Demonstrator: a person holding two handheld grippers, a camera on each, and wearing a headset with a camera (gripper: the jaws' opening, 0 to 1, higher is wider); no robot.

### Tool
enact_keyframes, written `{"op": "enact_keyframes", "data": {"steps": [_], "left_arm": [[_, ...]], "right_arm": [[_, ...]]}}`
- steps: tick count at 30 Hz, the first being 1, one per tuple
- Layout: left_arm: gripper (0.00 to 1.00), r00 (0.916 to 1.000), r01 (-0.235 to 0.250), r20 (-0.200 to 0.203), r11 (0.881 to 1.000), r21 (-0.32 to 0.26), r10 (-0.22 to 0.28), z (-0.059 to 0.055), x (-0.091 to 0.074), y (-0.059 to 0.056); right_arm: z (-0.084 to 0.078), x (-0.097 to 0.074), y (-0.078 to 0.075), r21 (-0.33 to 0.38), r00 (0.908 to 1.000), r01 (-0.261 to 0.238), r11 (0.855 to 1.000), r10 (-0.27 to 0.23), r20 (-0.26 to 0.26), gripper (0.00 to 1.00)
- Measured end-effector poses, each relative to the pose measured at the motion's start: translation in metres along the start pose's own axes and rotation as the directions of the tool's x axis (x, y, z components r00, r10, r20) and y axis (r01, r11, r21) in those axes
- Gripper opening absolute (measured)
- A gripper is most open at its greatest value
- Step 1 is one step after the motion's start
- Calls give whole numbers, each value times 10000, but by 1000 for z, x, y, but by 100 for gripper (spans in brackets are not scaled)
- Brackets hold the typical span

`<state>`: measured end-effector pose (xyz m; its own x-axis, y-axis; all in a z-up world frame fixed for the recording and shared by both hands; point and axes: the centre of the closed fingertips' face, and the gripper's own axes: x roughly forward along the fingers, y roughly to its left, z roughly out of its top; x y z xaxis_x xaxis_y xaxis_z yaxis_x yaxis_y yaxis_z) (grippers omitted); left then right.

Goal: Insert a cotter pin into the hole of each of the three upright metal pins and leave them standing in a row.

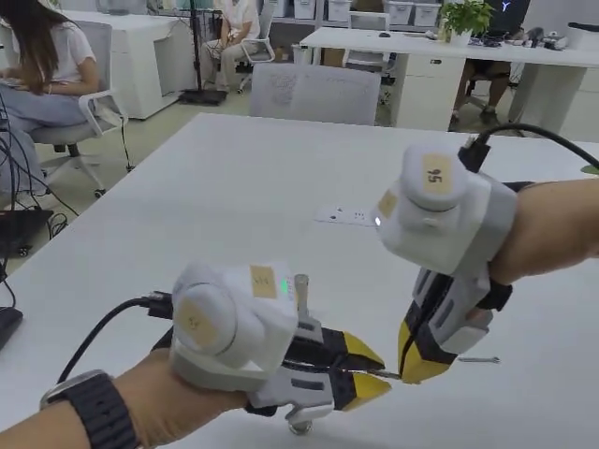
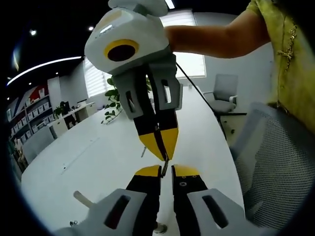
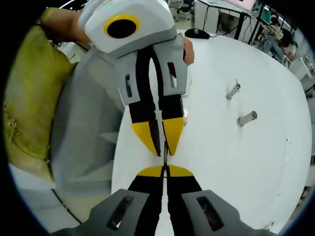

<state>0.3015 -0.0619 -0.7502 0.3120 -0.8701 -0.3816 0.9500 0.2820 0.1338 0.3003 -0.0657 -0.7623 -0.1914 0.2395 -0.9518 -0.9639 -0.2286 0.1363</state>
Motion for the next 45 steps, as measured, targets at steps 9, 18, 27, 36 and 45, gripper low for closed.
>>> {"op": "enact_keyframes", "data": {"steps": [9, 18, 27, 36, 45], "left_arm": [[2, 10000, 57, -8, 9993, 362, -57, 0, 0, -2], [1, 9997, 237, 32, 9982, 545, -239, 0, 1, -7], [0, 9998, 213, -5, 9991, 353, -213, -2, -1, -4], [0, 9999, 79, 90, 9994, -324, -76, -4, -3, -1], [0, 9994, -267, 208, 9934, -1117, 292, -4, -6, 9]], "right_arm": [[0, 0, 4, 234, 9997, -229, 9995, 231, -86, 2], [-2, -1, 8, 463, 9986, -515, 9976, 521, -105, 3], [1, -3, 8, 280, 9993, -322, 9991, 316, 223, 5], [0, -8, 7, -728, 9962, 750, 9945, -714, 508, 10], [5, -7, -8, -960, 9602, 2495, 9636, -2333, 1538, 16]]}}
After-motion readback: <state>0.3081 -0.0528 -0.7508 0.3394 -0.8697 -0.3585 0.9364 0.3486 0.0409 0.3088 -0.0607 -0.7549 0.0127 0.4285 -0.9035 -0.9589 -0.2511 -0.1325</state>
